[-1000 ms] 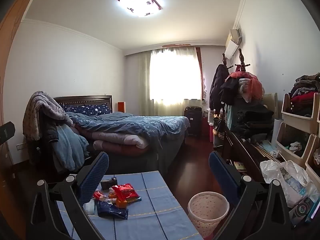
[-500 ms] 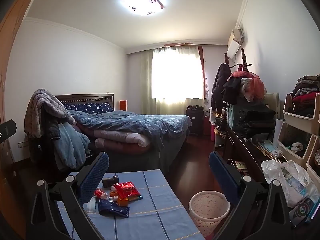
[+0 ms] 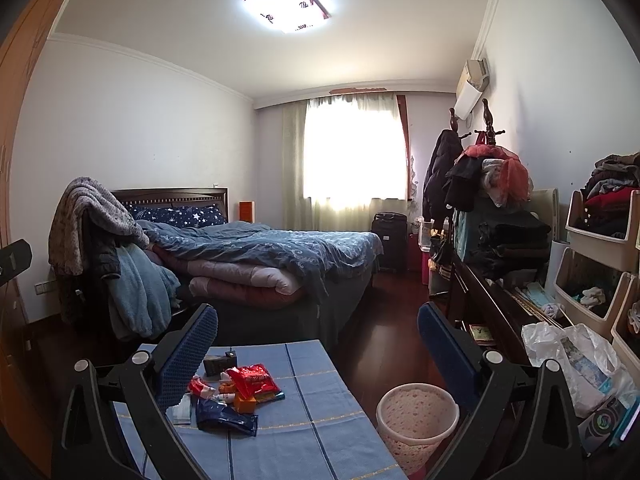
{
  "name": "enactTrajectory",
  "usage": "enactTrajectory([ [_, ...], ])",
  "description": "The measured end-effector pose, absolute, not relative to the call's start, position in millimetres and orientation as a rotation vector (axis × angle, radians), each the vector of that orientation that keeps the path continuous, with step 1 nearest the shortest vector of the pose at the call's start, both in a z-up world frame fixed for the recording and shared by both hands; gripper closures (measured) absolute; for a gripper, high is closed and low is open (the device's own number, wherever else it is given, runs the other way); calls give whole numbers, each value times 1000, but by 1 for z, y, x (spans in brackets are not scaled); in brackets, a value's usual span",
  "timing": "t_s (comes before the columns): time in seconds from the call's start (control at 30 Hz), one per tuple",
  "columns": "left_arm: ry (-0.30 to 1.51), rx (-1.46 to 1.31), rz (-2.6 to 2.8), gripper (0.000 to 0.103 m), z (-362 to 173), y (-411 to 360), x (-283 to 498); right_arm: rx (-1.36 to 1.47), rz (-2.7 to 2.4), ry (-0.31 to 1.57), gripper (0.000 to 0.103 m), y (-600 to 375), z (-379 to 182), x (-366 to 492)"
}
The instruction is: Collect trash
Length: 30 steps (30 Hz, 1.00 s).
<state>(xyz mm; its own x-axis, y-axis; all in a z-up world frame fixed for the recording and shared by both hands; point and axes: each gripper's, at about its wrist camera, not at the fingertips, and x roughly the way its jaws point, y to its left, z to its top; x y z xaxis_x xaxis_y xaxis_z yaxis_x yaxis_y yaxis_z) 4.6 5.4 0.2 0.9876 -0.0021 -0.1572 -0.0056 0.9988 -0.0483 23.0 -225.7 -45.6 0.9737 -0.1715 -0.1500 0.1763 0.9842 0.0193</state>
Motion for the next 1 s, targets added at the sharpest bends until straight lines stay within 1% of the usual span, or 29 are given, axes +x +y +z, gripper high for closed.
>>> enactTrajectory([
  [0.27,160,-50,4,3,0,5,4,25,-168,153,3,-222,-42,22],
  [1.0,197,-43,3,3,-4,-5,22,30,-139,172,3,-226,-55,41],
])
